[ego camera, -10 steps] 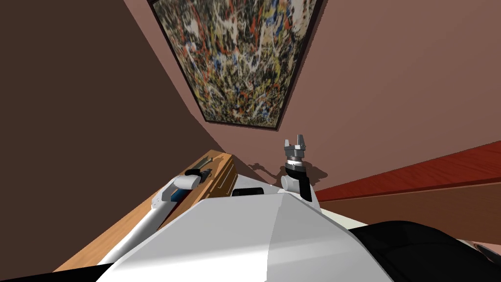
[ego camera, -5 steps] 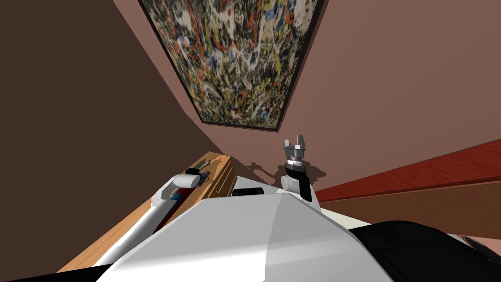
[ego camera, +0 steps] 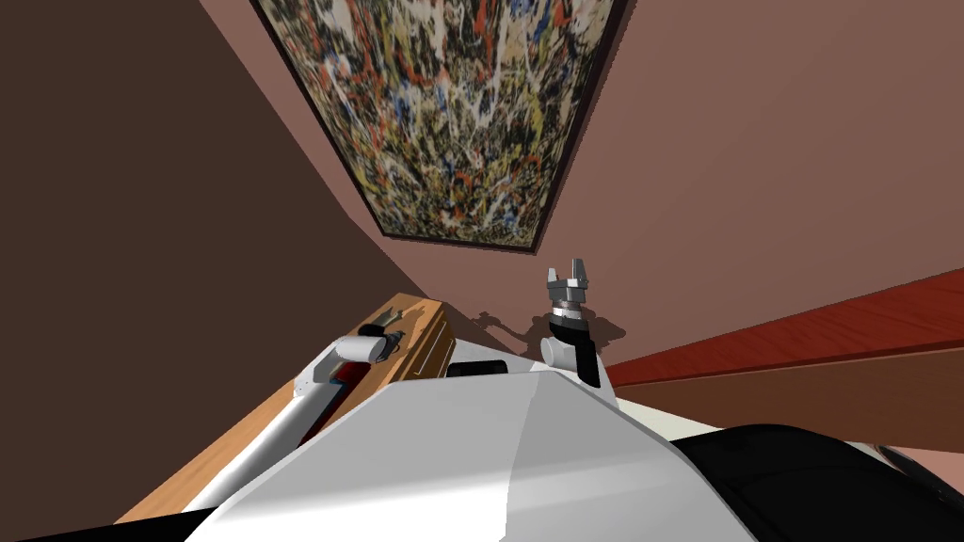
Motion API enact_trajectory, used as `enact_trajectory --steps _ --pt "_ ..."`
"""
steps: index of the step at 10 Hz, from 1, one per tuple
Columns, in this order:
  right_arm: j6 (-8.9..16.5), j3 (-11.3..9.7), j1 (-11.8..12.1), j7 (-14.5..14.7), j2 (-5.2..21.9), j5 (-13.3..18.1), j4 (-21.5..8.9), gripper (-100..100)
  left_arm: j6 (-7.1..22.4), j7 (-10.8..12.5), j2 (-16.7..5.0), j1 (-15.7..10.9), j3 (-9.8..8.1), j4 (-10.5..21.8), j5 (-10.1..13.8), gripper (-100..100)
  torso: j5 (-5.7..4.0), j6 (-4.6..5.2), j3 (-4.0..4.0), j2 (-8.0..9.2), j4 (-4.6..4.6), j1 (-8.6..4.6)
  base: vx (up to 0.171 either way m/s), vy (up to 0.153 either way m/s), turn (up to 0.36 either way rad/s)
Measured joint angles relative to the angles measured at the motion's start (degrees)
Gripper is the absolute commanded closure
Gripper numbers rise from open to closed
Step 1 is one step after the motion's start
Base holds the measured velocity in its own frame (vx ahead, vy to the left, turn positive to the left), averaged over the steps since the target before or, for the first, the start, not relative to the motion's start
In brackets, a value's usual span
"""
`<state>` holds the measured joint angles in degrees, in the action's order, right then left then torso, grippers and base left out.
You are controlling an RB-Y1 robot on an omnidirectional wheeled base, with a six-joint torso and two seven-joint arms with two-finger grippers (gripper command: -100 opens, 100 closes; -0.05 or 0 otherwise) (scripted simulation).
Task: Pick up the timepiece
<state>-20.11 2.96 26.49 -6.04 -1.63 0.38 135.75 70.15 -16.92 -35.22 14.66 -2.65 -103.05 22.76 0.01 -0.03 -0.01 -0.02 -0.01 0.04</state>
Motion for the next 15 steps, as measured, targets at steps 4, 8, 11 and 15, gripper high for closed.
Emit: enact_trajectory --steps 4,8,11,15 --pt "0.0 0.0 0.0 0.0 0.0 0.0 0.0 0 -1.73 -0.07 0.71 -0.42 0.59 2.25 -0.8 100 -0.01 0.05 0.02 0.0 0.04 -0.06 0.0 0.008 -0.008" --pt "0.0 0.0 0.0 0.0 0.0 0.0 0.0 0 -1.77 -0.06 0.71 -0.49 0.58 2.2 -0.8 0 0.02 0.02 -0.02 -0.03 -0.01 -0.02 0.0 0.0 0.0" --pt "0.0 -0.01 0.0 0.0 -0.01 0.0 0.0 0 -1.85 0.93 -1.4 -1.64 -0.64 0.93 -0.08 -100 -0.04 0.02 0.02 0.04 0.01 -0.24 -0.022 -0.051 0.049" --pt "0.0 0.0 0.0 0.0 0.0 0.0 0.0 0 -2.86 4.17 -6.54 -4.84 -2.98 0.87 3.23 -100 0.0 0.02 -0.04 -0.07 -0.01 -0.07 0.004 -0.018 0.029"
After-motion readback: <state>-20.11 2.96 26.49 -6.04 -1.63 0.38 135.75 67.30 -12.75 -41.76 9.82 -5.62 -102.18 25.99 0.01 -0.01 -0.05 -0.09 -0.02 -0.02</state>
